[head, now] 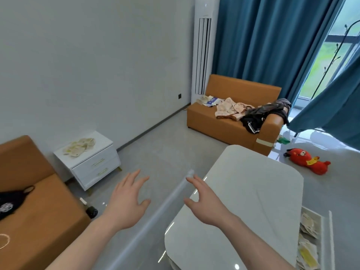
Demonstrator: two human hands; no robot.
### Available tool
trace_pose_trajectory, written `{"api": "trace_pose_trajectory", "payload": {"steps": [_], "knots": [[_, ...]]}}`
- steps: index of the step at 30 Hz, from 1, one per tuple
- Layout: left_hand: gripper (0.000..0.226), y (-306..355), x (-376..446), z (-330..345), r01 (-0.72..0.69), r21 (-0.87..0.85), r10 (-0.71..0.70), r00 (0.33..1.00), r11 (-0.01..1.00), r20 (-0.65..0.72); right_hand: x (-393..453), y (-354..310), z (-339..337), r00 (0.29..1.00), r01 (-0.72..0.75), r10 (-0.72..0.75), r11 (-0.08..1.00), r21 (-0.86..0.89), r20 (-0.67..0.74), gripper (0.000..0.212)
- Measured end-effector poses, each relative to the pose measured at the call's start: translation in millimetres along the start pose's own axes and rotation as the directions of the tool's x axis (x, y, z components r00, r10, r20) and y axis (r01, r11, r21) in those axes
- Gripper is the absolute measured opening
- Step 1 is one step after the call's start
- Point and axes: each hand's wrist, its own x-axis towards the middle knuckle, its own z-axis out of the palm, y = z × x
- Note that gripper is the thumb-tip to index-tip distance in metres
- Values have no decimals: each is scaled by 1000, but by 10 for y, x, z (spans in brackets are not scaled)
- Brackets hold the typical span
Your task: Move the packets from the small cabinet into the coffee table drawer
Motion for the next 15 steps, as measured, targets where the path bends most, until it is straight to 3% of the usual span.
{"api": "trace_pose_trajectory", "payload": {"steps": [4,15], "knots": [[68,-515,439,-194,33,3,-33,999,999,-28,754,-346,260,996,56,-55,998,-18,71,66],[68,-2073,1390,-831,304,-29,-305,948,952,-95,2891,-1397,847,952,198,-187,980,-23,244,65]]}}
